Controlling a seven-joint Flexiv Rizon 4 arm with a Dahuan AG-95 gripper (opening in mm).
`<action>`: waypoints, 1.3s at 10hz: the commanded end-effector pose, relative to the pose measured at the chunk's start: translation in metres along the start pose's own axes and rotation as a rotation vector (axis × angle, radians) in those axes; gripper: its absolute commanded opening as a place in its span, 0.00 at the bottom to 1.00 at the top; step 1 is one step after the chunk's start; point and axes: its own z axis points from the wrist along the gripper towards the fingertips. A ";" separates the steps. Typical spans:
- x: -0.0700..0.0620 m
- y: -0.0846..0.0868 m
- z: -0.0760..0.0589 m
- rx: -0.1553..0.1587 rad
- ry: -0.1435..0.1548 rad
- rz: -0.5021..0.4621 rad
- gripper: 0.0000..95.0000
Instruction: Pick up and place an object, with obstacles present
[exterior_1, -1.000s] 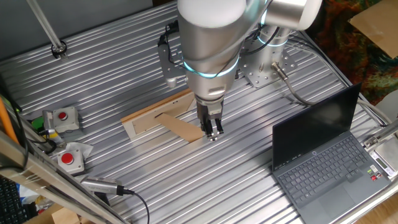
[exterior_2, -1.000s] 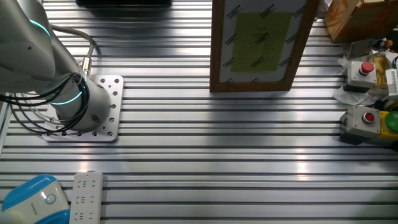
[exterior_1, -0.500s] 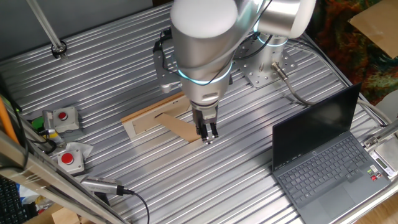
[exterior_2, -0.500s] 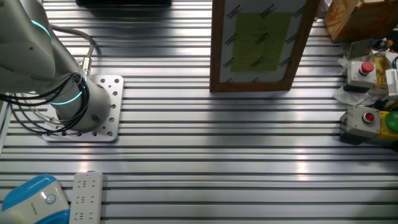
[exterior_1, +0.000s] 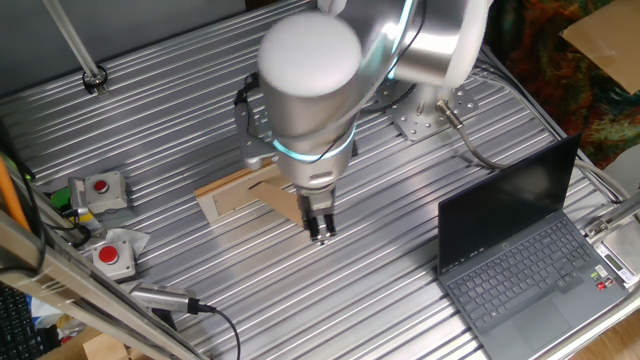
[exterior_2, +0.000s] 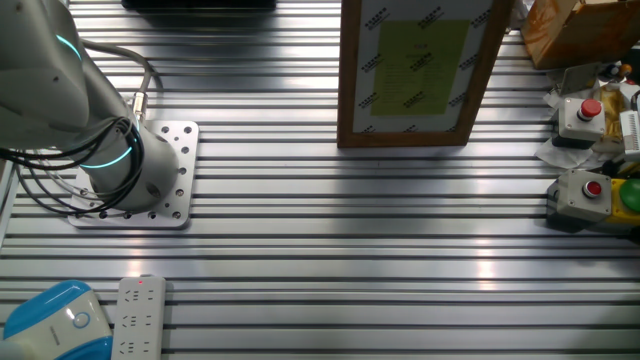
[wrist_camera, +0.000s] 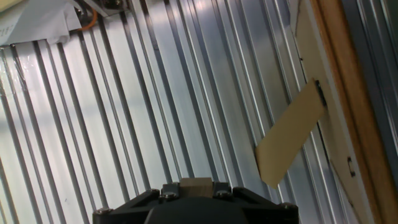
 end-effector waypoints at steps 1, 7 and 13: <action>-0.006 -0.002 0.012 0.002 -0.010 0.000 0.00; -0.021 0.003 0.039 0.022 -0.024 0.007 0.00; -0.031 0.007 0.083 0.049 -0.068 0.004 0.00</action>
